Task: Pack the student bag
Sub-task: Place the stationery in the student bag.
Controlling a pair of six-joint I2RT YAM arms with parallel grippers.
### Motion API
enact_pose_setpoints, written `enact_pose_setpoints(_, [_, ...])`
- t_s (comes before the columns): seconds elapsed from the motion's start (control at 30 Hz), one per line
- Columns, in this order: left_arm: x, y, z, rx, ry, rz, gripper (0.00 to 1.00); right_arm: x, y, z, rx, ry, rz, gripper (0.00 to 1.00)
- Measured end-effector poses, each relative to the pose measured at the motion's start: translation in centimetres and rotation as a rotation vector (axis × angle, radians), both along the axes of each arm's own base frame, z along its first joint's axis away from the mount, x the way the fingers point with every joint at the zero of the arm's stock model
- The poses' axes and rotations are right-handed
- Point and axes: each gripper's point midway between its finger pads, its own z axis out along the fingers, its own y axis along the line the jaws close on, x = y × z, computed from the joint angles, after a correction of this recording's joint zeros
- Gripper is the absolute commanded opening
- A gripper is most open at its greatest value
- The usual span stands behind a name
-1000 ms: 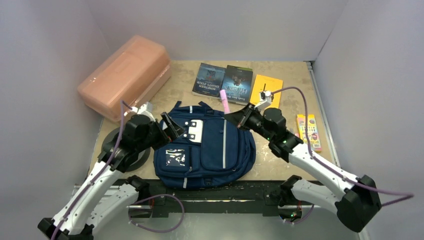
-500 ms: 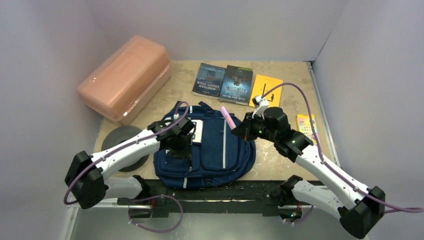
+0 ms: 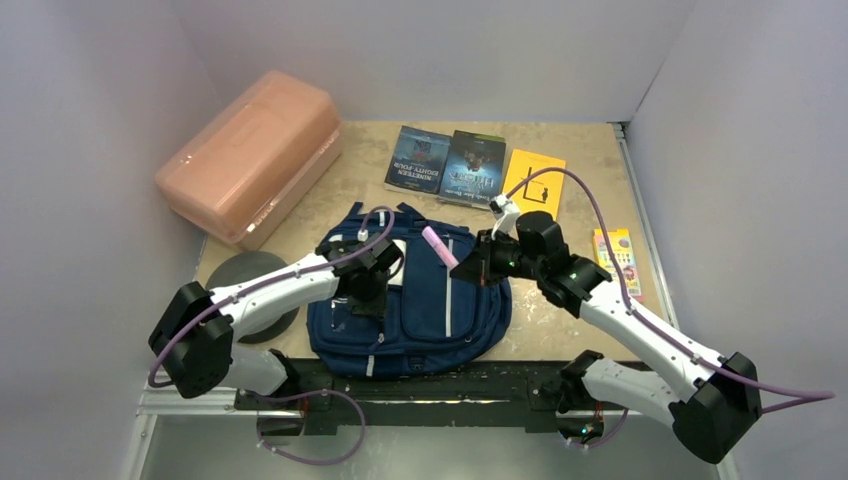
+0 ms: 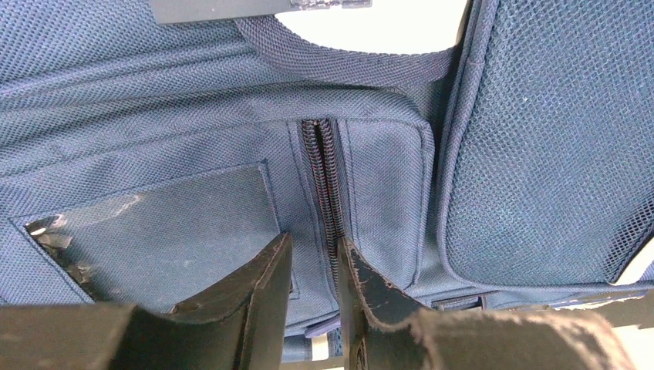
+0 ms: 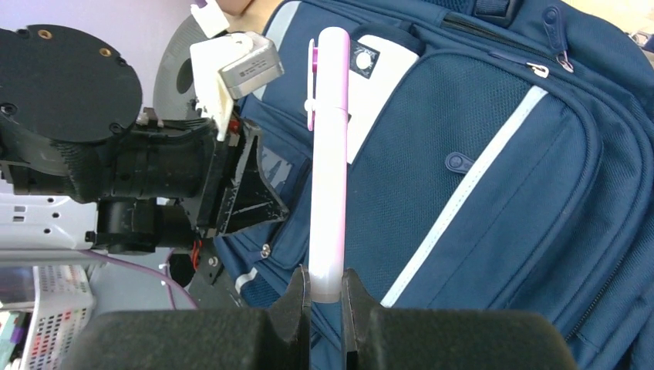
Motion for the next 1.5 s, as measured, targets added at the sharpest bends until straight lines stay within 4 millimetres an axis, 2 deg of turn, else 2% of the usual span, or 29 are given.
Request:
enact_pose_setpoints(0.13, [0.3, 0.1, -0.2, 0.012, -0.011, 0.009, 0.25, -0.1, 0.6, 0.4, 0.024, -0.009, 0.023, 0.00])
enact_pose_setpoints(0.23, [0.5, 0.3, -0.7, 0.038, -0.010, 0.013, 0.12, -0.4, 1.2, 0.2, 0.029, 0.001, 0.052, 0.00])
enact_pose_setpoints(0.37, [0.7, 0.7, -1.5, 0.077, -0.005, 0.017, 0.00, -1.3, 1.9, -0.6, 0.026, 0.043, 0.103, 0.00])
enact_pose_setpoints(0.53, [0.8, 0.9, -1.6, 0.083, -0.024, 0.018, 0.00, -2.4, 2.0, -2.1, 0.009, 0.096, 0.157, 0.00])
enact_pose_setpoints(0.7, [1.1, 1.1, 0.2, 0.014, -0.114, 0.025, 0.00, -4.8, 2.4, -3.9, 0.001, 0.206, 0.292, 0.00])
enact_pose_setpoints(0.9, [1.5, 1.1, 3.6, -0.122, -0.273, 0.033, 0.00, -8.0, 2.7, -6.2, -0.020, 0.396, 0.445, 0.00])
enact_pose_setpoints(1.03, [1.7, 1.0, 4.0, -0.139, -0.293, 0.032, 0.00, -8.8, 4.4, -6.9, -0.035, 0.440, 0.527, 0.00])
enact_pose_setpoints(1.2, [1.7, 0.9, 3.5, -0.140, -0.291, 0.030, 0.00, -8.3, 7.1, -8.0, -0.018, 0.475, 0.594, 0.00])
enact_pose_setpoints(1.37, [1.5, 0.8, 3.4, -0.143, -0.292, 0.022, 0.00, -5.5, 10.6, -9.4, -0.030, 0.488, 0.601, 0.01])
enact_pose_setpoints(1.5, [1.5, 0.8, 3.6, -0.148, -0.301, 0.022, 0.00, -2.7, 13.5, -9.7, -0.019, 0.436, 0.591, 0.22])
